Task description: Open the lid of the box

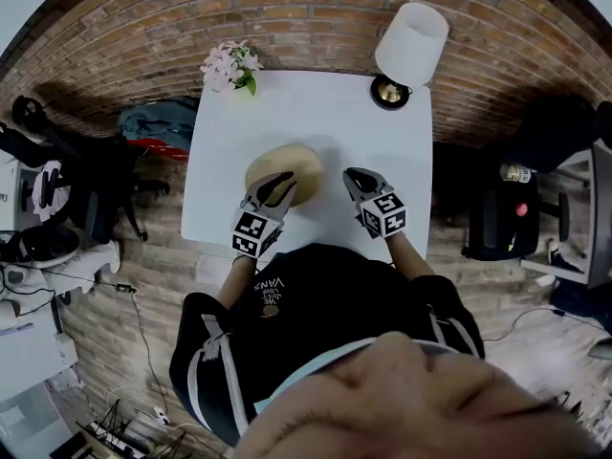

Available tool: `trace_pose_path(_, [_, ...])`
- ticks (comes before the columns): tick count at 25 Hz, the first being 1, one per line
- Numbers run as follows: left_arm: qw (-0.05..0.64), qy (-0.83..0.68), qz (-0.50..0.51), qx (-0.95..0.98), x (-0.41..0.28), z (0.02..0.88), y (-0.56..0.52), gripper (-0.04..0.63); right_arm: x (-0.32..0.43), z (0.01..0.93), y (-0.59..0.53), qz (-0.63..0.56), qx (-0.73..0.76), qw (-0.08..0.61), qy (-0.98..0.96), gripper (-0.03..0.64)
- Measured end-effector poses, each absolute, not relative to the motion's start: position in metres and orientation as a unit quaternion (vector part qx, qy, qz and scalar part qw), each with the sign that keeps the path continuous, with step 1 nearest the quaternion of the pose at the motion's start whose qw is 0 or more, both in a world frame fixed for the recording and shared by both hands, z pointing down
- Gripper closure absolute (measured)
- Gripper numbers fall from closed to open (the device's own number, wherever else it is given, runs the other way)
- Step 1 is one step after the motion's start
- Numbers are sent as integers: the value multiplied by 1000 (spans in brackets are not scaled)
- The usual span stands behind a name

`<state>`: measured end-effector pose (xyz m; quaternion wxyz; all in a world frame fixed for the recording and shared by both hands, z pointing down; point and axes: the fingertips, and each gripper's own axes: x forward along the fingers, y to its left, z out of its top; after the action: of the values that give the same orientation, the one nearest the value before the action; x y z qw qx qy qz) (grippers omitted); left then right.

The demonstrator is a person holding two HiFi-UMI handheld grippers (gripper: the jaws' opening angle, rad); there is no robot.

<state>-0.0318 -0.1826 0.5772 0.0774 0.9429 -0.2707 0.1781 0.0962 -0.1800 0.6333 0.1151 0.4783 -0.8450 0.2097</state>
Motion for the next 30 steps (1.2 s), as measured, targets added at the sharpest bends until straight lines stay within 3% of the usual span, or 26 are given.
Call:
trace_pose_path(6, [96,-236,220,942,-27,596,-176,380,92,647,-186,201,454,143,-856,596])
trace_pose_path(8, [100,-225,233,941,-25,603,-173,357,90,653,-188,203,445,154,-859,481])
trace_pose_path(12, [96,-210,266,936,-23,615,-170,312,80,669,-187,197,416,186,-868,456])
trace_pose_path(17, [77,-190,313,927,-24,626,-168,268,57,684,-180,173,357,233,-888,375])
trace_pose_path(30, [15,-117,432,894,-27,664,-158,198,26,710,-173,154,276,282,-906,318])
